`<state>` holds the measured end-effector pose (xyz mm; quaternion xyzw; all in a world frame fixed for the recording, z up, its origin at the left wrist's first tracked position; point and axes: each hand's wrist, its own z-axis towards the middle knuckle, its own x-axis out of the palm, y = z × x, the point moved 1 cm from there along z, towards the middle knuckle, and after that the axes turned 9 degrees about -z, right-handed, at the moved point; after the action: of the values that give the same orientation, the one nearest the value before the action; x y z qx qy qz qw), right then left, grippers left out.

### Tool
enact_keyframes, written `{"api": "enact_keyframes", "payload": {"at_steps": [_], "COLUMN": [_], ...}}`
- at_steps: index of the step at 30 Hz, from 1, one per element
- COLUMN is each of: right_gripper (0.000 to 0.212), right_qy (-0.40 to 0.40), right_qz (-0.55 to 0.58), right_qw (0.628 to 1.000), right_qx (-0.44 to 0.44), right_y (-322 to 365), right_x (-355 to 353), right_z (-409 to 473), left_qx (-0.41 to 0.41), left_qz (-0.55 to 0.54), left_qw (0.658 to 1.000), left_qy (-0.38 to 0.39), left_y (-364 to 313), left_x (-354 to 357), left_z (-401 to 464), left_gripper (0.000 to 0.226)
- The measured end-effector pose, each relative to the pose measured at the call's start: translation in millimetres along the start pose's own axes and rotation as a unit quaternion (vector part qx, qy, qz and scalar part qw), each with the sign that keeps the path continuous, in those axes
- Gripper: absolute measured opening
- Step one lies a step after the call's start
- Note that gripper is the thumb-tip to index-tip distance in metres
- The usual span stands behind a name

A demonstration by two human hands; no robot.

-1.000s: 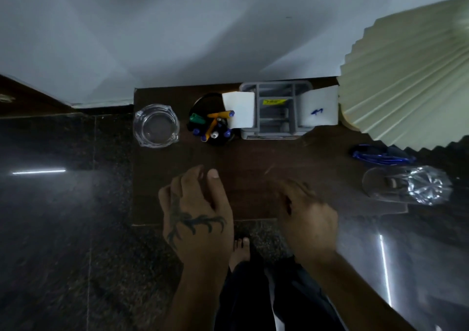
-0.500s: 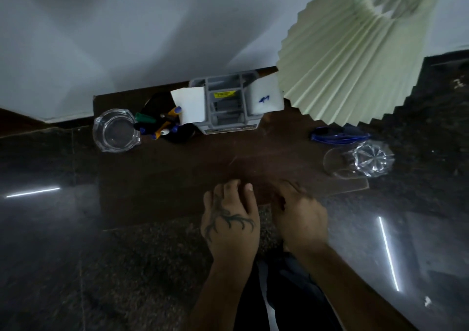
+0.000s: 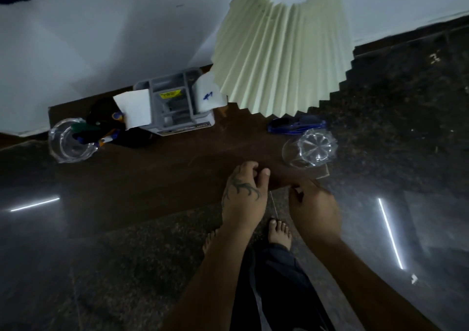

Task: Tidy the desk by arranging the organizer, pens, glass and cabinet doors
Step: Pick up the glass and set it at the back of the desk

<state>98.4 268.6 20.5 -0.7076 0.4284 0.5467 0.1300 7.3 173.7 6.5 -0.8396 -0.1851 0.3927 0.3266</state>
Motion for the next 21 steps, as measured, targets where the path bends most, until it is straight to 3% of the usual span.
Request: {"api": "enact_keyframes", "payload": {"at_steps": [2,5,10,13,15,21], "right_gripper": [0.017,0.022,0.022,0.013,0.02,0.024], "right_qy": [-0.001,0.003,-0.027,0.004,0.041,0.128], "right_qz": [0.014,0.05,0.184,0.318,0.396,0.49], "right_qw": [1.0,0.998,0.976,0.922,0.878,0.813], "right_qx": [0.015,0.034,0.114,0.22,0.265,0.289], "right_y": [-12.0,-28.9,-52.9,-56.1,-53.6,-42.0], "right_x": [-6.5,-18.7,-30.6,-34.6,-38.7,-42.2], "right_z": [5.0,11.4,34.7,52.1,61.5,77.4], "left_qx": [-0.013,-0.102,-0.265,-0.315,-0.33,-0.373], "left_qz": [-0.04,-0.124,-0.289,-0.338,-0.351,-0.421], "left_qw": [0.999,0.987,0.92,0.886,0.875,0.823], "left_qy": [0.004,0.022,0.018,0.028,0.048,0.086], "left_y": [-11.1,-26.5,-48.4,-56.8,-61.0,-67.4], "left_x": [7.1,16.2,24.5,26.9,29.1,30.8], "left_z": [5.8,17.0,26.1,29.7,30.6,29.9], "left_gripper": [0.037,0.033,0.029,0.032,0.037,0.055]}}
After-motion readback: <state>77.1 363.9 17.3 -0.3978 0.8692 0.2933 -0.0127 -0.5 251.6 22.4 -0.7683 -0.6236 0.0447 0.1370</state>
